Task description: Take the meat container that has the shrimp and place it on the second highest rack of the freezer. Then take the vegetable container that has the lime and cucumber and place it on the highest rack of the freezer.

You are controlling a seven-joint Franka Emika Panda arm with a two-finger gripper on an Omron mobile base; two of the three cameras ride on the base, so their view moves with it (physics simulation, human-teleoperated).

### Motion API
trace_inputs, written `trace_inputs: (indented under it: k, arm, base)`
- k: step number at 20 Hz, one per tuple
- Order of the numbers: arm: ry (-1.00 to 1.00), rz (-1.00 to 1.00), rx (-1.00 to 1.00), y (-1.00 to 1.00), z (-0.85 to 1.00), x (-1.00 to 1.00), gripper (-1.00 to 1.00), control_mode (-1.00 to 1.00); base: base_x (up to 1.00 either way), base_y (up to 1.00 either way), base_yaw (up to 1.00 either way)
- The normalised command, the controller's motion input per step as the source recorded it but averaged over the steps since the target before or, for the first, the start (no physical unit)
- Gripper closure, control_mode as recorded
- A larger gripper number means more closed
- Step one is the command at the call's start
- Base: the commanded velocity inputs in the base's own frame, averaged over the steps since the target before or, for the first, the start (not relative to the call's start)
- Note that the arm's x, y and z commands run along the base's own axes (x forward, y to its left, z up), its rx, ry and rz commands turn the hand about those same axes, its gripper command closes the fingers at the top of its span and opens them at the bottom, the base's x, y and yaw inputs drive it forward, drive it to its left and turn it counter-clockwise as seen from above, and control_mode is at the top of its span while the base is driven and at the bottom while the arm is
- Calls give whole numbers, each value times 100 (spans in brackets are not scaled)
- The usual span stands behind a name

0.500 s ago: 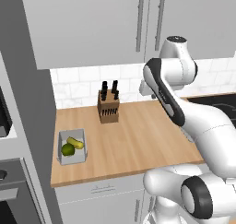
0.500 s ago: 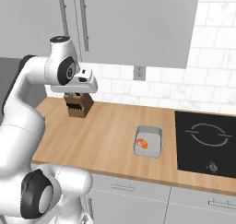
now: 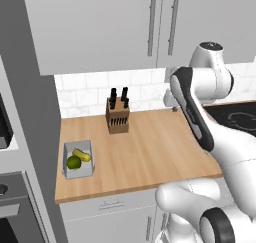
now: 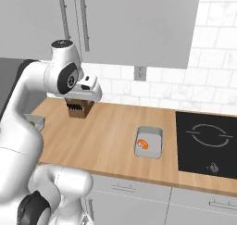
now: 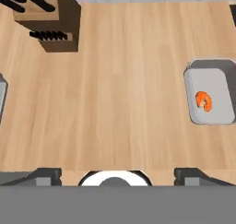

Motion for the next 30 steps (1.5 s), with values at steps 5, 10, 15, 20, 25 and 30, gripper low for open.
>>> trace_inputs:
  k: [5, 10, 15, 20, 25, 30]
  arm:
    - [-2, -27, 17, -97, -21, -8, -100, -100]
    - [8, -38, 11, -100, -40, 10, -100, -100]
    - [7, -37, 6, -99, -49, 16, -100, -100]
    - [4, -33, 2, -87, -47, 17, -100, -100]
    - [3, -30, 0, -64, -46, 8, -100, -100]
    - [0, -18, 0, -7, -39, 0, -100, -100]
  base:
    - [0, 0, 0]
    - [0, 0, 0]
    - [0, 0, 0]
    - [0, 0, 0]
    - [0, 0, 0]
    - [0, 0, 0]
